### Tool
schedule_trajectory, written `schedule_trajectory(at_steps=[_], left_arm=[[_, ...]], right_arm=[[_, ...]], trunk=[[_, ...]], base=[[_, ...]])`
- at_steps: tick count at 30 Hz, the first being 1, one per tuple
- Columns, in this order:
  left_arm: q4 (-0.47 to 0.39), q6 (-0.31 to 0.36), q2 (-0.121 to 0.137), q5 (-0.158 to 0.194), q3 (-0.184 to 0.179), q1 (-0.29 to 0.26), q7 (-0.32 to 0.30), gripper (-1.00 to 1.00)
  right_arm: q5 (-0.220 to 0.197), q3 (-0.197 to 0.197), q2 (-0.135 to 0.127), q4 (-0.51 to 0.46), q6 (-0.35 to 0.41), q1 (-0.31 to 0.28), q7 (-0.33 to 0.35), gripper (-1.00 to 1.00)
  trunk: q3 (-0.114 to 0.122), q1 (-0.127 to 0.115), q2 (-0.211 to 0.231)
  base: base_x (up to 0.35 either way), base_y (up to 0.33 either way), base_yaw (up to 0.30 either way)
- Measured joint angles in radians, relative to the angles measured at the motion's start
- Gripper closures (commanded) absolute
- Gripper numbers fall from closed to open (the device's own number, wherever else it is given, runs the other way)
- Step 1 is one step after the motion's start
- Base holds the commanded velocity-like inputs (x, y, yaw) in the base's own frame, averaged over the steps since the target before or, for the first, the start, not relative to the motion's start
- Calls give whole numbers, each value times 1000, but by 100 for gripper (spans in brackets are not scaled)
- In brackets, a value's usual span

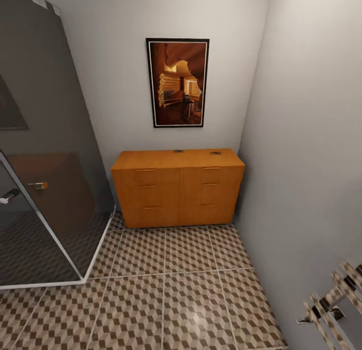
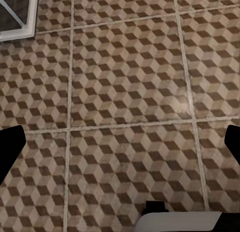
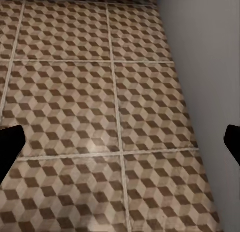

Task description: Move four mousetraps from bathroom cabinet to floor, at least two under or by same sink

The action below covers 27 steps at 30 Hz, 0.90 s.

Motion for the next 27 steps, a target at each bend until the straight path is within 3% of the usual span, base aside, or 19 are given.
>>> schedule_trajectory(at_steps=[8,27], left_arm=[[0,0,0,0,0,0,-1,-100],[0,0,0,0,0,0,-1,-100]], right_arm=[[-1,0,0,0,0,0,1,-100],[0,0,0,0,0,0,1,-100]], trunk=[[-3,0,0],[-4,0,0]], base=[[277,-115,176],[277,-76,15]])
